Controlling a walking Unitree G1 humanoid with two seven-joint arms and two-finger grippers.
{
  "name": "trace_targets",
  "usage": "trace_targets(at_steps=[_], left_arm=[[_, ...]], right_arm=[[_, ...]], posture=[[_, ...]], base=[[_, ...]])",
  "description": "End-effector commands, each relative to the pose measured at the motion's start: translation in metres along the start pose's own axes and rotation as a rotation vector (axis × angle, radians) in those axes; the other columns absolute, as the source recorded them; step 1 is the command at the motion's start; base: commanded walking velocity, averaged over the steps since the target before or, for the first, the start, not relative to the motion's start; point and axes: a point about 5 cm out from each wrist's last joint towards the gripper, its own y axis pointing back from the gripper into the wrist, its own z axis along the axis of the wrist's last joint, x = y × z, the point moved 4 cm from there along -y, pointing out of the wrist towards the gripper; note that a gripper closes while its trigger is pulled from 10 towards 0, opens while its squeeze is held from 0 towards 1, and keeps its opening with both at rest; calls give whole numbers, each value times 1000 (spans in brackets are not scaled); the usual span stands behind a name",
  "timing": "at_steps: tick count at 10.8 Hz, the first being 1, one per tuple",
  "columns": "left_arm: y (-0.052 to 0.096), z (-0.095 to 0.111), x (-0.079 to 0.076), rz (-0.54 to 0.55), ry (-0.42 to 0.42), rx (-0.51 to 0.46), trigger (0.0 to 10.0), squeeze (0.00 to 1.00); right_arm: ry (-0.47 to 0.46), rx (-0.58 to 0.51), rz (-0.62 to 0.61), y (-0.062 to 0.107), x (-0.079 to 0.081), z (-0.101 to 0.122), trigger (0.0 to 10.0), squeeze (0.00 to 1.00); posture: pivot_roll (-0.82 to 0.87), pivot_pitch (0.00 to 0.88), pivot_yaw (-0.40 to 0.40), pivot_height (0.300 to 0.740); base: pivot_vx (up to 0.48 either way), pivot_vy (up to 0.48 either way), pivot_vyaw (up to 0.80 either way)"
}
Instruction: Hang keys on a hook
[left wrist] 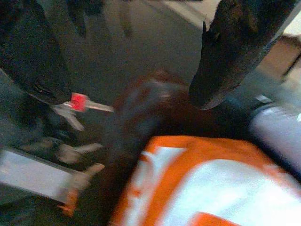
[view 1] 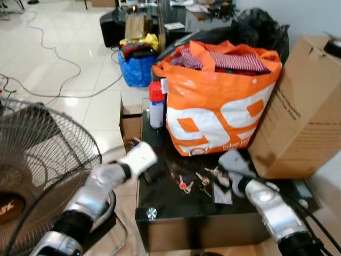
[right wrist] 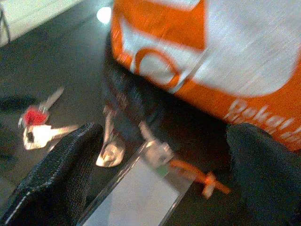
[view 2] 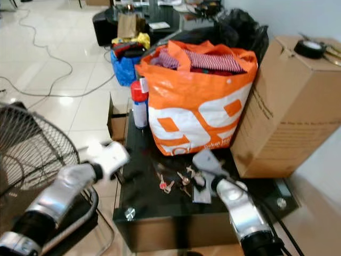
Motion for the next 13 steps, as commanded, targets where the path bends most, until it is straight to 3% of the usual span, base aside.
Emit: trace_targets(at_steps=[1,2,3,4,6,7,10,13], left_arm=[[-3,-2,-6,-44,-53,19,10000,0],[-6,-6,-14,-91,-107,44,10000,0],[-7,-9,-20,-110,-129,54,10000,0],[-6,-16,-26,-129,-142,75,10000,0],[-5,-25,-28,-122,-164,106,10000,0],[-4,-28,-27,-117,-157,124,10000,0],[5,-41,-26,-106,-158,170,10000,0],[25,-38,-30,-130,-155,148,10000,0]], right_arm=[[28,-3,16,-1,0,1,10000,0],[35,9,36,-4,4,-2,10000,0],[10,5,71,-7,11,-3,10000,984],[-33,-22,114,-9,19,-1,10000,1000],[-97,-49,186,-13,32,-1,10000,1000],[-67,-14,206,-18,38,-9,10000,0],[-52,-9,146,-30,36,-5,10000,0],[-55,-2,243,-39,57,-2,10000,0]], posture=[[-145,0,31,740],[-157,0,36,740],[-170,0,46,740],[-183,0,49,740],[-173,0,42,740],[-162,0,26,740],[-134,0,-4,740],[-64,0,-51,740]], base=[[0,0,0],[0,0,0],[0,0,0],[0,0,0],[0,0,0],[0,0,0],[0,0,0],[0,0,0]])
